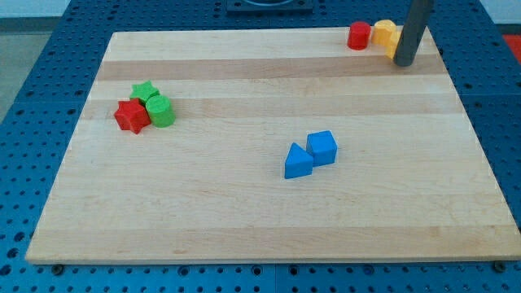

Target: Point your arm towards the bottom right side of the board

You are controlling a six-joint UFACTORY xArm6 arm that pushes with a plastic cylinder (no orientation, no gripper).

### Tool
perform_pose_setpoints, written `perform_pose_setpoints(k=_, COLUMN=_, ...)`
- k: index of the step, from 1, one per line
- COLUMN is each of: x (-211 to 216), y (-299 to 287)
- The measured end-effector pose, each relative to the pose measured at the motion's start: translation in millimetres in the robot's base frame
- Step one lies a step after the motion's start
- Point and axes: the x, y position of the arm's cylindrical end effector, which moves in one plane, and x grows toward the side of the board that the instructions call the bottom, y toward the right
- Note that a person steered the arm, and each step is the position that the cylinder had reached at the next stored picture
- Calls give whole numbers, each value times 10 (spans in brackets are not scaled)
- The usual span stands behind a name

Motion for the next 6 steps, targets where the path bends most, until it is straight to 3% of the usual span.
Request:
perform_pose_setpoints(k=4, x=1887, y=-1)
perform_pose_setpoints(k=5, x=2163, y=-113)
perform_pose_setpoints(k=6, x=2180, y=-118)
